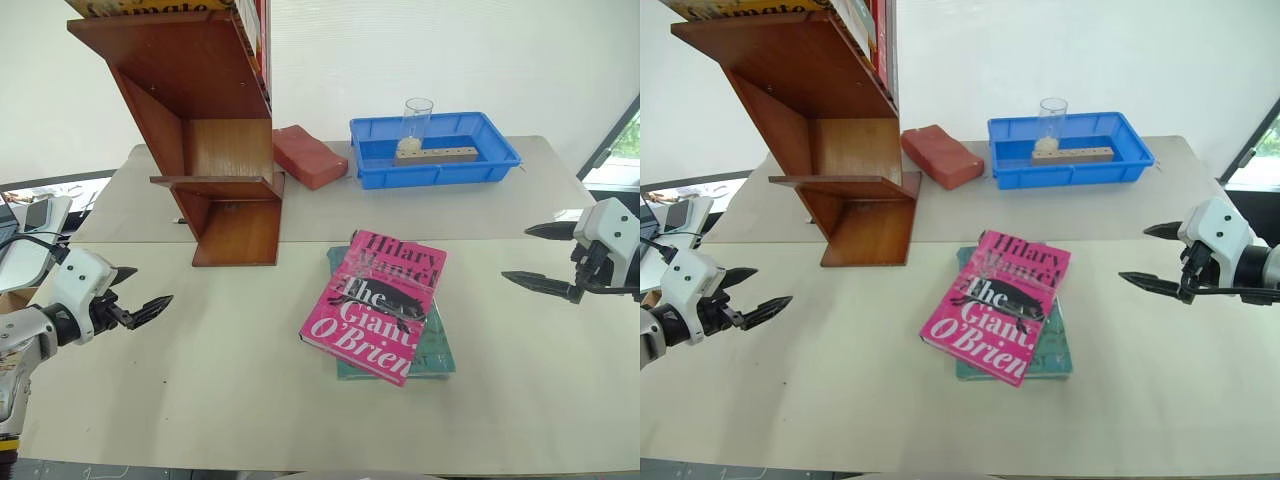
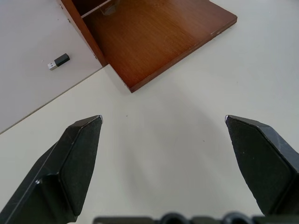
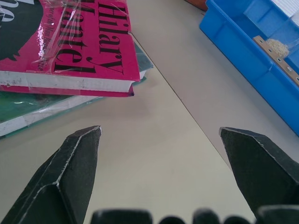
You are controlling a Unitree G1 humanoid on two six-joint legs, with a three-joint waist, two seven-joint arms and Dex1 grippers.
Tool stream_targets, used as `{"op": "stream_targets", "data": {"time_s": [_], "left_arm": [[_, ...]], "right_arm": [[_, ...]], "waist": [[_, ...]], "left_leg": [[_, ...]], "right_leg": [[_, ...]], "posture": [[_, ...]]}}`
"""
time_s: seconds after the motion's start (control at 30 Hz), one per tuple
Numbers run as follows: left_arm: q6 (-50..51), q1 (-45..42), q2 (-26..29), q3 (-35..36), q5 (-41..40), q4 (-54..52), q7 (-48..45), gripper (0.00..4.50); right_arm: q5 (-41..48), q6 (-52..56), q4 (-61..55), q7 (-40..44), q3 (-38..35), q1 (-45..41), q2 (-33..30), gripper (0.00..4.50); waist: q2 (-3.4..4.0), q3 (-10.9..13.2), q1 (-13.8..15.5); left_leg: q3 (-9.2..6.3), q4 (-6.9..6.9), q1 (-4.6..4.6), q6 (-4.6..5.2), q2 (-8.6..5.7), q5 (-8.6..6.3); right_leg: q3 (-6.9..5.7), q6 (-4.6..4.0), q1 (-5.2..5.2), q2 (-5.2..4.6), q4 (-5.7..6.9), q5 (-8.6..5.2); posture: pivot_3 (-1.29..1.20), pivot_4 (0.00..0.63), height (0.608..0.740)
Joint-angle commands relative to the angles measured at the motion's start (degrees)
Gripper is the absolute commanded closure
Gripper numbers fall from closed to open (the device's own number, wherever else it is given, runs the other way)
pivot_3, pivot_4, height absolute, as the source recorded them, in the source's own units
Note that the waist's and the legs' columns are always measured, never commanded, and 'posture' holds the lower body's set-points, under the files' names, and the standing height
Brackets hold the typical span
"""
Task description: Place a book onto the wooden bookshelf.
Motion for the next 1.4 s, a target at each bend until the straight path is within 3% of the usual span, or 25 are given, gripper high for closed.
{"op": "stream_targets", "data": {"time_s": [0.03,0.97,1.07,1.17,1.4], "left_arm": [[-0.29,-0.78,0.98,1.04,-0.03,-1.62,-0.78,0.0],[7.84,-5.85,3.79,-3.46,-5.95,-3.02,-13.94,0.0],[21.17,-11.26,-0.41,-3.12,-18.01,-2.74,-13.48,0.0],[30.91,-15.83,-4.8,-5.93,-24.89,-1.52,-12.6,0.0],[39.32,-22.43,-14.28,-13.23,-27.23,4.28,-9.14,0.0]], "right_arm": [[0.32,0.84,-2.43,-0.98,-0.85,-0.51,0.23,0.03],[-0.62,2.8,-3.96,-5.58,-2.42,0.52,1.45,0.03],[-1.2,3.66,-6.83,-5.81,-1.3,2.06,1.71,0.81],[-0.3,7.49,-13.89,-6.76,-0.71,5.47,2.44,1.86],[-4.55,9.19,-19.04,-9.96,4.2,7.79,4.4,4.25]], "waist": [[0.0,0.0,0.01],[0.02,-0.01,-0.02],[0.01,0.0,0.2],[0.0,-0.01,0.49],[-0.07,-0.04,0.01]], "left_leg": [[0.0,0.0,0.0,0.0,0.0,0.0],[0.02,0.0,0.0,0.0,0.0,0.0],[0.0,0.01,-0.01,0.01,0.0,0.0],[-0.01,0.06,-0.02,0.01,-0.02,0.01],[-0.1,0.04,-0.04,0.01,-0.03,0.02]], "right_leg": [[0.0,0.0,0.0,0.0,0.0,0.0],[0.0,0.0,0.0,0.01,0.01,0.0],[-0.02,0.01,0.01,0.01,0.02,0.0],[-0.02,0.07,0.05,0.01,0.02,-0.02],[0.01,0.07,0.27,0.09,0.01,0.03]], "posture": [[0.0,0.15,0.637],[0.0,0.15,0.637],[0.0,0.15,0.637],[0.0,0.15,0.637],[0.0,0.15,0.637]]}}
